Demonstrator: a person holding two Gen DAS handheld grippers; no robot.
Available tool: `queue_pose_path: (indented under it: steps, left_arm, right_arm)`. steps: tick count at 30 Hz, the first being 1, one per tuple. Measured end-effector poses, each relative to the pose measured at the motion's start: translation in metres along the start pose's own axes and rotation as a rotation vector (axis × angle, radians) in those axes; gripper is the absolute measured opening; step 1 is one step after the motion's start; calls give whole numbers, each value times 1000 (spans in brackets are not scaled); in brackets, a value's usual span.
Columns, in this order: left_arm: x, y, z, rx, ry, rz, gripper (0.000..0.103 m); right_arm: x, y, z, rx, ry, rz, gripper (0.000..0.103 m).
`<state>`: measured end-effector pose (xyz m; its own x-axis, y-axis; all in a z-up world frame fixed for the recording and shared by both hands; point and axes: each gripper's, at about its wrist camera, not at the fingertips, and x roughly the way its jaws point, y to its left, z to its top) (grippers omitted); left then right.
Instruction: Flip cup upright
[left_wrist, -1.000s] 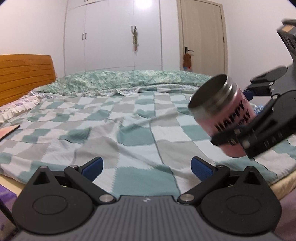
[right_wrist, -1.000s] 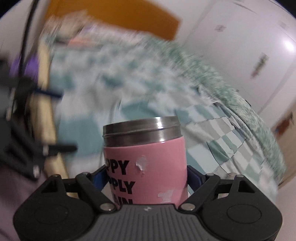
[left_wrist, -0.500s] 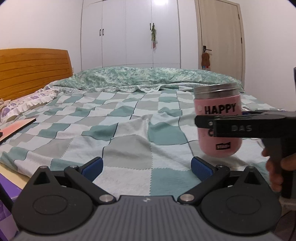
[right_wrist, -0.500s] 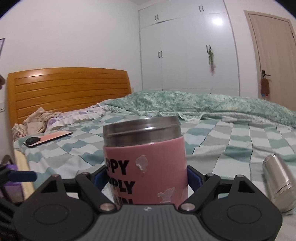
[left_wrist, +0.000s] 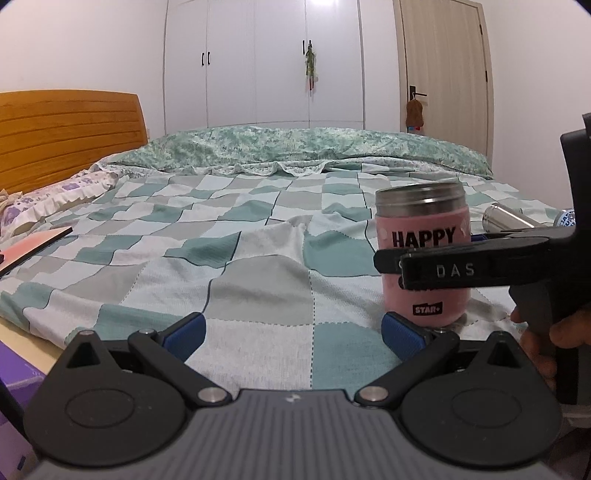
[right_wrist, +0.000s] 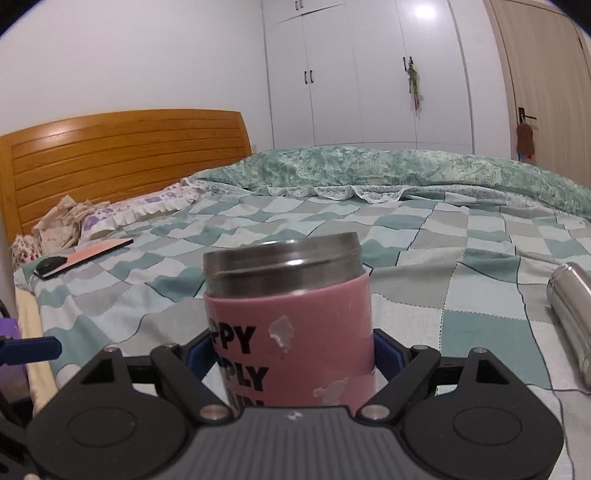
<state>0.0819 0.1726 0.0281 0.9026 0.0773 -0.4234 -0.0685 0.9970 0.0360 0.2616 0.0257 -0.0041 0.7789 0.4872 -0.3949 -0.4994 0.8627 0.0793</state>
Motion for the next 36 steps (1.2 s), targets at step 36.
queue_pose_path:
  steps: [36]
  left_arm:
    - [-100, -129, -34, 5, -225, -136, 103]
  right_arm:
    - [-273, -81, -78, -15, -218, -267, 103]
